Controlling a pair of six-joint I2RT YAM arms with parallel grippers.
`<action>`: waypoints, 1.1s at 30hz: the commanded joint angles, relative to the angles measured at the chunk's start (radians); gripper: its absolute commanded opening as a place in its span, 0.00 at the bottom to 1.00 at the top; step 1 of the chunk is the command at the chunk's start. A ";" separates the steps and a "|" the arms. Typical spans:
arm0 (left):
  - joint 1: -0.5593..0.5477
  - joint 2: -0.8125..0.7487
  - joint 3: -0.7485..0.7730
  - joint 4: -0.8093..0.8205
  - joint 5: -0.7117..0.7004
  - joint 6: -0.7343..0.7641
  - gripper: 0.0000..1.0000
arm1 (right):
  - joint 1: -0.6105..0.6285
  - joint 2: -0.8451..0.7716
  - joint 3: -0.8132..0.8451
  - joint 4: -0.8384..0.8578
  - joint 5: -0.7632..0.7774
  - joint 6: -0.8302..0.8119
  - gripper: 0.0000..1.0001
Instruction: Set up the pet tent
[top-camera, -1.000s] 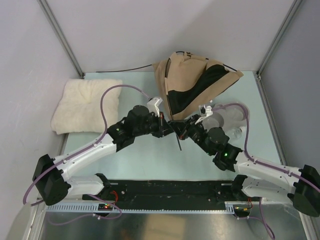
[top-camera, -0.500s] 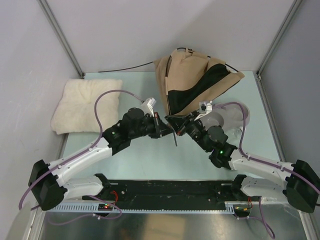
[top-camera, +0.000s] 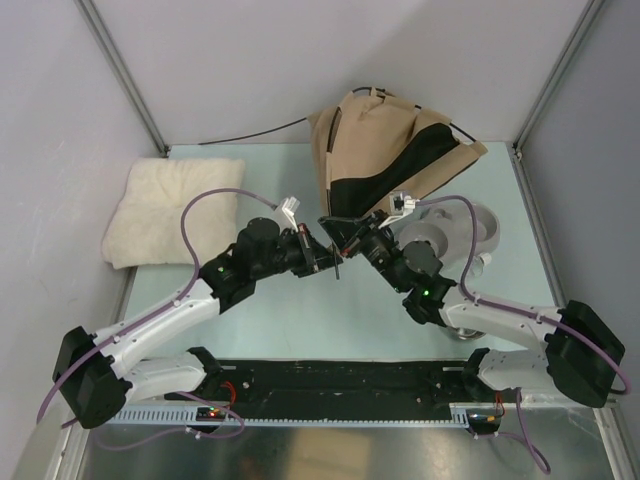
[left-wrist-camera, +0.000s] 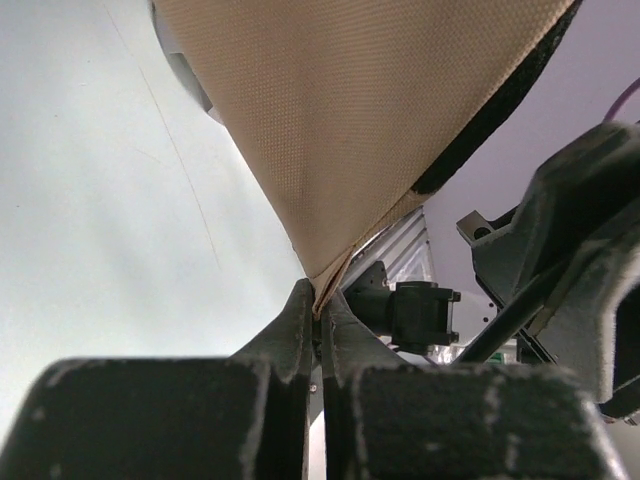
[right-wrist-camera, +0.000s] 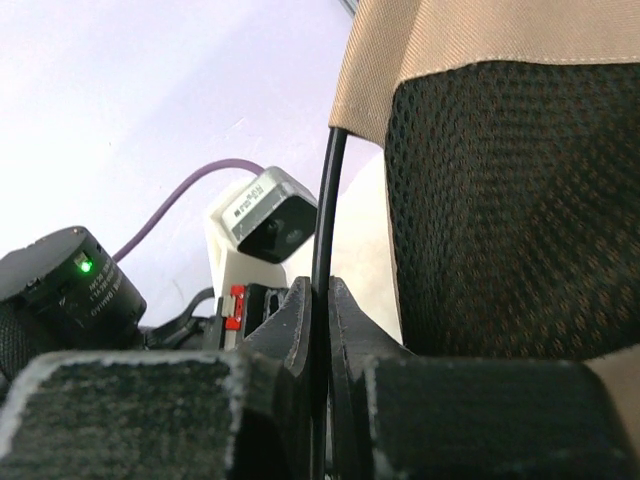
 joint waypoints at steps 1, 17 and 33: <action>-0.030 -0.005 -0.042 -0.186 0.232 -0.042 0.00 | -0.064 0.038 0.124 0.245 0.178 -0.009 0.00; -0.030 -0.027 -0.121 -0.182 0.238 -0.065 0.00 | -0.083 0.147 0.234 0.291 0.199 -0.026 0.00; 0.045 -0.057 -0.048 -0.146 0.283 -0.136 0.00 | 0.023 0.179 0.158 0.274 0.210 -0.107 0.00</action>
